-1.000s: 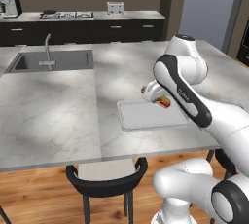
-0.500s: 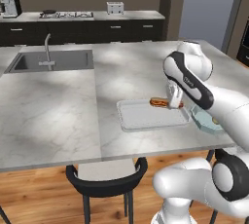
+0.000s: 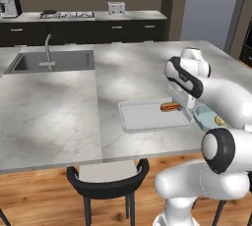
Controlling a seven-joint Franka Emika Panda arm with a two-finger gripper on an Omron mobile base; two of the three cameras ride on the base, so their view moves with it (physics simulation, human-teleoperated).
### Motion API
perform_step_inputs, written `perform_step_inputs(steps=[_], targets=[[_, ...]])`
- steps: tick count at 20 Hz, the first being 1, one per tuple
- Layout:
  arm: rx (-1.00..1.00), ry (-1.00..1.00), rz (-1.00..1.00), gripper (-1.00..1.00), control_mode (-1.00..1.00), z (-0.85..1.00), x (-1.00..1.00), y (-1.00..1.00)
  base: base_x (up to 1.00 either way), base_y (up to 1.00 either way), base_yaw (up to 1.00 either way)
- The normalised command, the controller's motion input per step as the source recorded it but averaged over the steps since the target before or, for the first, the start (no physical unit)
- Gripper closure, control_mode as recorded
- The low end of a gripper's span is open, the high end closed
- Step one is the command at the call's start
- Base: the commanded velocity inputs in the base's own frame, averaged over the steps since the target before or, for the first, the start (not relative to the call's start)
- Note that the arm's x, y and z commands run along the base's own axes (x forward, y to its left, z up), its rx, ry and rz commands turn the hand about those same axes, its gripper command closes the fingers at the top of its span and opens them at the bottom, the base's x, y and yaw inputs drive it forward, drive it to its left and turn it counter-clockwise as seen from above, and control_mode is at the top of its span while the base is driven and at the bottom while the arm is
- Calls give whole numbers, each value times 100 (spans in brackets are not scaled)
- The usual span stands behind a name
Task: Place the cold items (potato and tomato) from the fridge in one tupperware on the dining counter. Place the warm items (hot dog and kebab skewer) in the stove area in another tupperware.
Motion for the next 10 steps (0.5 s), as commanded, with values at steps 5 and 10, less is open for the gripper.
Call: perform_step_inputs(steps=[5, 10], targets=[[-1, 0, -15, 100, -100, -47, 49, -1, 0, 0, 0], [-1, 1, -19, 100, -100, -49, 52, 0, 0, 0, 0]])
